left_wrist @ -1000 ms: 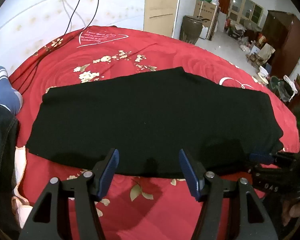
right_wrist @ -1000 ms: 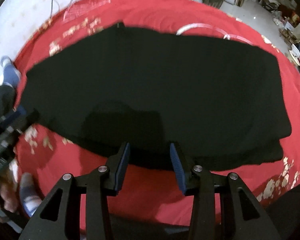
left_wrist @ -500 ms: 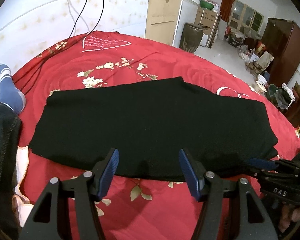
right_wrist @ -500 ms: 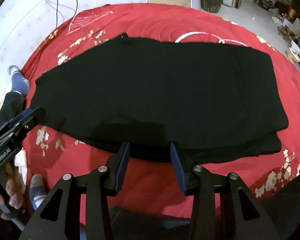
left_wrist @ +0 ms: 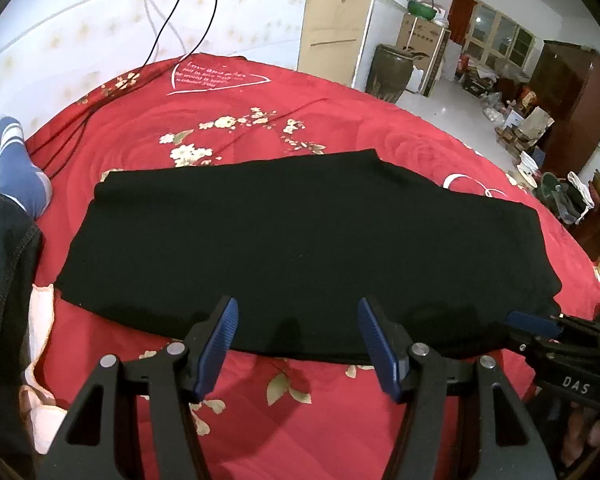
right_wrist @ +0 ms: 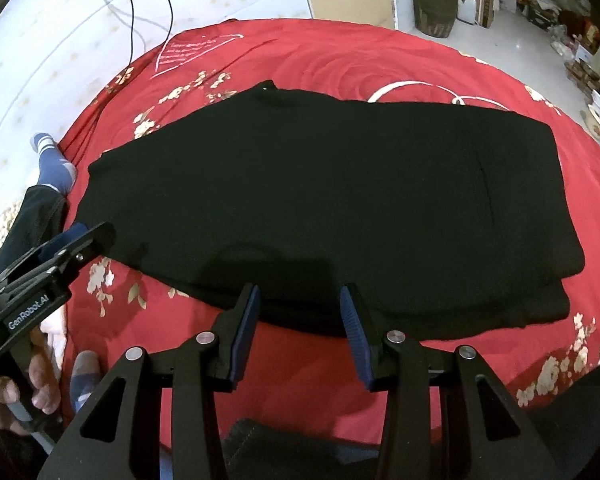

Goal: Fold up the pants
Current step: 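Release the pants and raise both grippers above the folded bundle, then grasp one side edge of the black pants with the left gripper and fold it inward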

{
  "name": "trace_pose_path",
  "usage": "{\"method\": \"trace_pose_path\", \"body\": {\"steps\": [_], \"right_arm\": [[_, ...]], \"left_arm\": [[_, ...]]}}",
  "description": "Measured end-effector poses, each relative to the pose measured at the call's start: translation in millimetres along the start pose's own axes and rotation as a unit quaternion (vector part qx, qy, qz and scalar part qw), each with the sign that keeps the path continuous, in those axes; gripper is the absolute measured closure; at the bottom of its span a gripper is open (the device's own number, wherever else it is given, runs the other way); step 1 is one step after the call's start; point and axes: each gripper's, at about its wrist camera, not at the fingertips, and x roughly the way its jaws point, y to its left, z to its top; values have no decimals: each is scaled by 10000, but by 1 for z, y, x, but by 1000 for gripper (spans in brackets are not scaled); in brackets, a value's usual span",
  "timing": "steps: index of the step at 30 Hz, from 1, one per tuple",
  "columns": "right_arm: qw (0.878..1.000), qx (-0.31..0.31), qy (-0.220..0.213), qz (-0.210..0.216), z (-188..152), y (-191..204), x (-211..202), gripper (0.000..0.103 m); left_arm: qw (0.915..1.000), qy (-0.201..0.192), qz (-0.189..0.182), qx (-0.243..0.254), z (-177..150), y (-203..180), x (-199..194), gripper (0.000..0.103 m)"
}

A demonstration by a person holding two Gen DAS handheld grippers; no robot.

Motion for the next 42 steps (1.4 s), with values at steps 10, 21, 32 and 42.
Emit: {"method": "trace_pose_path", "body": {"steps": [10, 21, 32, 42], "right_arm": [[9999, -107, -56, 61, 8, 1, 7, 55], [9995, -87, 125, 276, 9, 1, 19, 54], [9993, -57, 75, 374, 8, 1, 16, 54], [9988, 5, 107, 475, 10, -1, 17, 54]], "left_arm": [[9996, 104, 175, -191, -1, 15, 11, 38], [9966, 122, 489, -649, -1, 46, 19, 38], [9641, 238, 1189, -2364, -23, 126, 27, 38], [9551, -196, 1430, -2587, -16, 151, 41, 38]]}}
